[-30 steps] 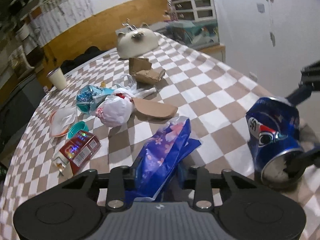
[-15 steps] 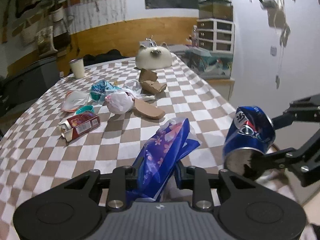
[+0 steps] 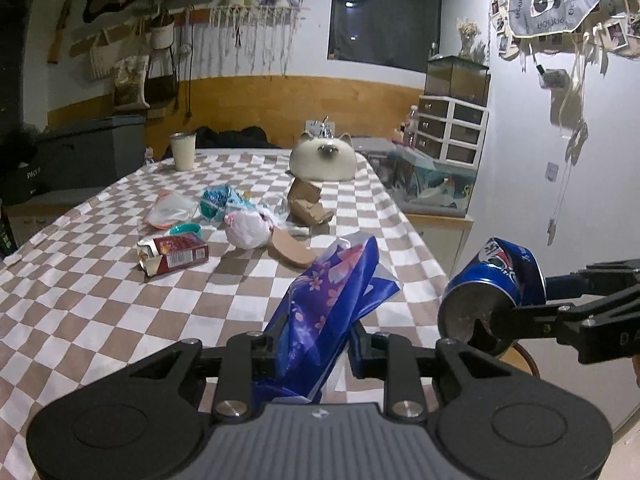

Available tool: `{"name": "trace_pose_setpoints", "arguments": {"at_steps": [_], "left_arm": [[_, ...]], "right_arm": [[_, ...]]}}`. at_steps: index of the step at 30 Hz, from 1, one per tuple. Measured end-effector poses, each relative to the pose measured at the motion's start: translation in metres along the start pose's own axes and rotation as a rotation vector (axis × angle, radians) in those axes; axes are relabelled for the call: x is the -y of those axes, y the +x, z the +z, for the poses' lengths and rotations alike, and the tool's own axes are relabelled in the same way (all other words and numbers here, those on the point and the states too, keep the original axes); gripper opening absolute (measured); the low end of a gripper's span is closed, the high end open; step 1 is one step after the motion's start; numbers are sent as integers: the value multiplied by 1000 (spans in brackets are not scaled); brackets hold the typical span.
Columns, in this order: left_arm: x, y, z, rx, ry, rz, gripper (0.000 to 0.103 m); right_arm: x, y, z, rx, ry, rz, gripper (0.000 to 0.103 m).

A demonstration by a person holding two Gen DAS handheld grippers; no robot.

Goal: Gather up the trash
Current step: 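Lift the snack bag with the left tool while the right tool carries the Pepsi can toward the wastebasket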

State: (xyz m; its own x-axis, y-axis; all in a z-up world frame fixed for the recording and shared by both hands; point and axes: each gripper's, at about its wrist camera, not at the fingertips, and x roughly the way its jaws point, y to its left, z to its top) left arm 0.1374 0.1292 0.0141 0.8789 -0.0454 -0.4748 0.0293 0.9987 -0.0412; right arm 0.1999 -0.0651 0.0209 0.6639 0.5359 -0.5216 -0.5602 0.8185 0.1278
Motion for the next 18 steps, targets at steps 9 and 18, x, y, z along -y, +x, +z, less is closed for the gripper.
{"name": "trace_pose_setpoints", "arguments": {"at_steps": [9, 18], "left_arm": [[35, -18, 3, 48, 23, -30, 29], [96, -8, 5, 51, 73, -110, 29]], "right_arm": [[20, -40, -18, 63, 76, -77, 76], [66, -86, -45, 91, 149, -193, 76]]}}
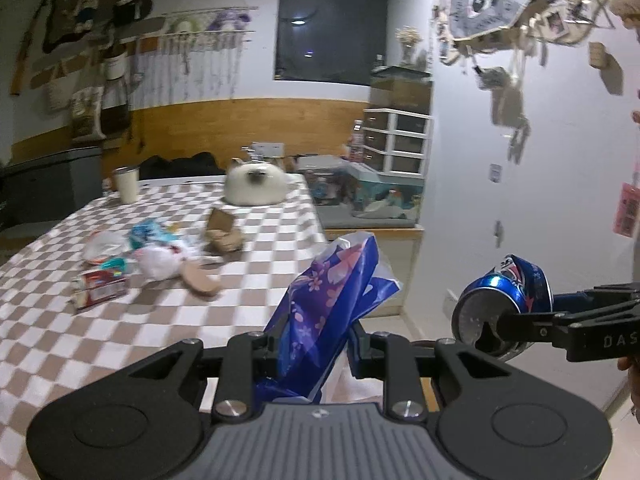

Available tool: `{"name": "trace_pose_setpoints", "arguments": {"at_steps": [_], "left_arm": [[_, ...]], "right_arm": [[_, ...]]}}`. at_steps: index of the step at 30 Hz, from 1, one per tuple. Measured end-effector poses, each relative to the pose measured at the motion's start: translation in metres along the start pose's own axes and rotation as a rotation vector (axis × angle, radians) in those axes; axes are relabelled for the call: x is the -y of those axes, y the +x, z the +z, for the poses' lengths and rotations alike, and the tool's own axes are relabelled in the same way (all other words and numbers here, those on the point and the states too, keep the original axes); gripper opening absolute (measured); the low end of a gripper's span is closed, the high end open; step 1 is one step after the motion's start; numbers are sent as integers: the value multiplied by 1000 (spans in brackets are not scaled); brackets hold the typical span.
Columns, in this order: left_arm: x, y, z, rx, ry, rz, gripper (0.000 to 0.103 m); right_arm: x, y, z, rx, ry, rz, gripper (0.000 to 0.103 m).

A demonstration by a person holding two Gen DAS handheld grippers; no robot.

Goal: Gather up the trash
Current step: 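Lift the snack bag with the left tool while the right tool carries the Pepsi can toward the wastebasket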

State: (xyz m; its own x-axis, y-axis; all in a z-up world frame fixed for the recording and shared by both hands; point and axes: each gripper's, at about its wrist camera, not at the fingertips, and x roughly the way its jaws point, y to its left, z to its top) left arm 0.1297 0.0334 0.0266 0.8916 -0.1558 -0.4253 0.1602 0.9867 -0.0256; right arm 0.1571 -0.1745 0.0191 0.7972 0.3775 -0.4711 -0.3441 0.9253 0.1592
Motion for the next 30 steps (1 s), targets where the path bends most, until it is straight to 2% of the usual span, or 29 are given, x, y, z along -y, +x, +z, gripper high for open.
{"name": "trace_pose_setpoints", "arguments": {"at_steps": [8, 18, 23, 30], "left_arm": [[65, 32, -4, -18, 19, -98, 28], [135, 101, -19, -116, 16, -179, 28], [161, 150, -33, -186, -11, -196, 28], [182, 219, -58, -285, -28, -191, 28]], "right_arm": [[64, -25, -22, -4, 87, -126, 76], [141, -31, -46, -31, 189, -241, 76], [180, -17, -63, -72, 226, -297, 76], [224, 31, -79, -142, 276, -312, 76]]}}
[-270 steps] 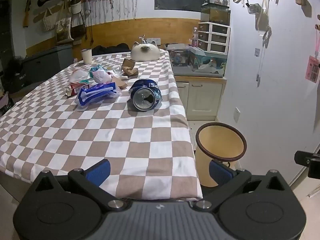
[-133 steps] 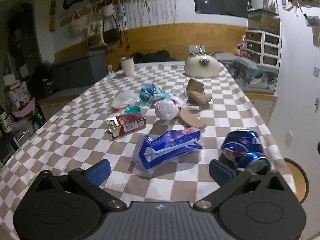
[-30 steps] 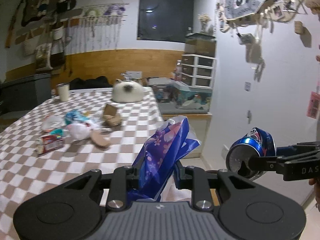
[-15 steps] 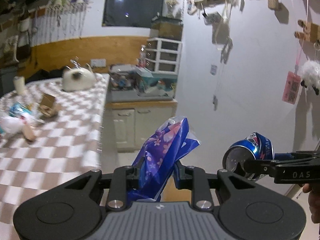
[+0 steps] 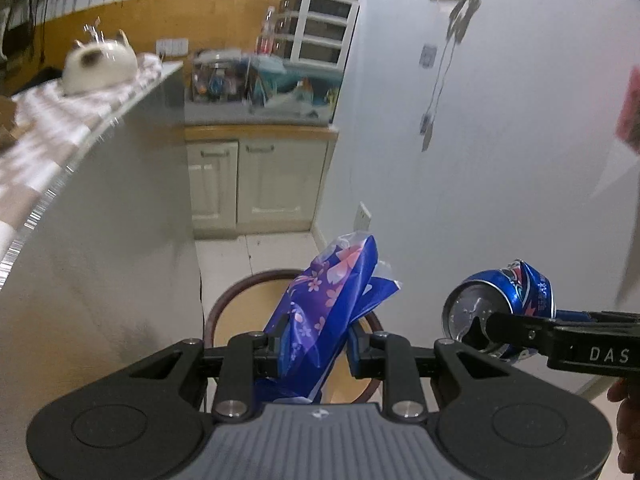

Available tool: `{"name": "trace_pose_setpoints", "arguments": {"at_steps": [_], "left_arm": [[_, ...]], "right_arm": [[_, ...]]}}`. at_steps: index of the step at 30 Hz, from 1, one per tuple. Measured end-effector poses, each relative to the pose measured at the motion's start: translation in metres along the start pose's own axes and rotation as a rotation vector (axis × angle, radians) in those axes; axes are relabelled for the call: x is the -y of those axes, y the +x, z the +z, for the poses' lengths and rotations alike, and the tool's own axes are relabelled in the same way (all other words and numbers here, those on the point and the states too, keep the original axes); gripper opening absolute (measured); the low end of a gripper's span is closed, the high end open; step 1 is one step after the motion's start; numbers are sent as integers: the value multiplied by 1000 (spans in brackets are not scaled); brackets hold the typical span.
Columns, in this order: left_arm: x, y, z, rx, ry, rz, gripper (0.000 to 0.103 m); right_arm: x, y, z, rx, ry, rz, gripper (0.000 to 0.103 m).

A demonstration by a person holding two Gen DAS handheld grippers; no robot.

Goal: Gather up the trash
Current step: 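Lift the snack bag with the left tool while the right tool carries the Pepsi can toward the wastebasket, then open the left tool over the wastebasket while the right tool releases the Pepsi can into it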

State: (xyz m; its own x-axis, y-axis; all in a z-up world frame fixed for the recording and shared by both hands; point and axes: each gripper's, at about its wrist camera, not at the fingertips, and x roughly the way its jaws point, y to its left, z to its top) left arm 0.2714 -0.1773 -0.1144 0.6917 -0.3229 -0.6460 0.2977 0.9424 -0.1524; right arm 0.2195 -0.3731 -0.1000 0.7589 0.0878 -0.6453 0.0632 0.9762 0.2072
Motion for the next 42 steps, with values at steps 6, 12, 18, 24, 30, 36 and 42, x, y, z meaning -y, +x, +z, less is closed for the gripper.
{"name": "trace_pose_setpoints", "arguments": {"at_steps": [6, 12, 18, 24, 30, 36, 42], "left_arm": [[-16, 64, 2, -57, -58, 14, 28], [-42, 126, -2, -123, -139, 30, 28], [-53, 193, -8, -215, -165, -4, 28], [-52, 236, -23, -294, -113, -36, 58], [-47, 228, -30, -272, -22, -33, 81], [-49, 211, -32, -278, 26, -12, 92], [-53, 184, -35, -266, 11, 9, 103]], "right_arm": [[17, 61, 4, -60, 47, 4, 76], [21, 124, 8, -132, 113, 18, 76], [15, 174, 18, -169, 177, 47, 76], [9, 206, 27, -187, 199, 75, 76], [1, 233, 26, -234, 183, 89, 76], [-9, 251, 21, -295, 159, 97, 76], [-13, 263, 14, -334, 163, 107, 77]]}}
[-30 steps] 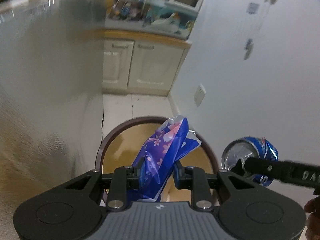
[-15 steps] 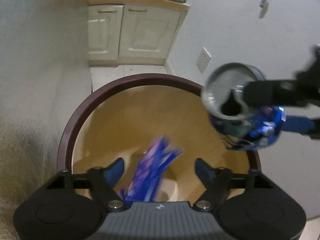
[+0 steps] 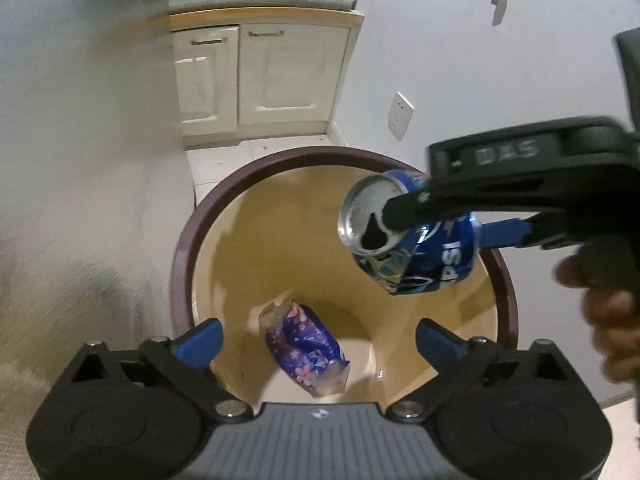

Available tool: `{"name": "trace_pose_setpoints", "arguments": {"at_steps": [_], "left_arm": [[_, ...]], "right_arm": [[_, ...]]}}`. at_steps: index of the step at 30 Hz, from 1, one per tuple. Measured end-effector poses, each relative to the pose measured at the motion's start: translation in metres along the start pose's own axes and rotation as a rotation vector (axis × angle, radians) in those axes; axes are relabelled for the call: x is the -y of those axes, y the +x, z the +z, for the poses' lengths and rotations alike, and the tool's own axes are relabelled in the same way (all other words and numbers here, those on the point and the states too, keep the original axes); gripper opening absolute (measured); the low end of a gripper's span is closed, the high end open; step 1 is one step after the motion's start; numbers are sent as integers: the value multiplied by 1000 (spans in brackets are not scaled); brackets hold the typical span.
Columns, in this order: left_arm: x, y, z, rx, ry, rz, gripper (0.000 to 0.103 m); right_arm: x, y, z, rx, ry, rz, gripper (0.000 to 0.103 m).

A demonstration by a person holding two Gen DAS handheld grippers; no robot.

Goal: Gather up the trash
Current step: 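Open the left tool over the wastebasket while the right tool releases the Pepsi can into it, then raise both tools from the wastebasket back toward the table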

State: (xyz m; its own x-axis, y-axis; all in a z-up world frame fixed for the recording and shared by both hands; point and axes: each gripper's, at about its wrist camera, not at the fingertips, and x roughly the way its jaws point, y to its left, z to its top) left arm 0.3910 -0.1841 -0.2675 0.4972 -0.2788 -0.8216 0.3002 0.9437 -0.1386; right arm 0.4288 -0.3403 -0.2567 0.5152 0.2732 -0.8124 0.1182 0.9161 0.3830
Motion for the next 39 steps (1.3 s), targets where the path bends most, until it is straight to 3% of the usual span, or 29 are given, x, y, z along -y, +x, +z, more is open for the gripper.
{"name": "trace_pose_setpoints", "arguments": {"at_steps": [9, 11, 13, 23, 39], "left_arm": [[-9, -4, -2, -7, 15, 35, 103], [-11, -4, 0, -8, 9, 40, 103], [-12, -3, -1, -17, 2, 46, 103], [-10, -8, -4, -70, -26, 76, 103], [-7, -54, -12, -76, -51, 115, 103]], "right_arm": [[-17, 50, -8, -83, -58, 22, 81], [-18, 54, -8, -91, -47, 40, 92], [-18, 52, -9, -99, -45, 38, 94], [-16, 7, -23, -68, -99, 10, 94], [-11, -76, -57, 24, -155, -51, 103]]}}
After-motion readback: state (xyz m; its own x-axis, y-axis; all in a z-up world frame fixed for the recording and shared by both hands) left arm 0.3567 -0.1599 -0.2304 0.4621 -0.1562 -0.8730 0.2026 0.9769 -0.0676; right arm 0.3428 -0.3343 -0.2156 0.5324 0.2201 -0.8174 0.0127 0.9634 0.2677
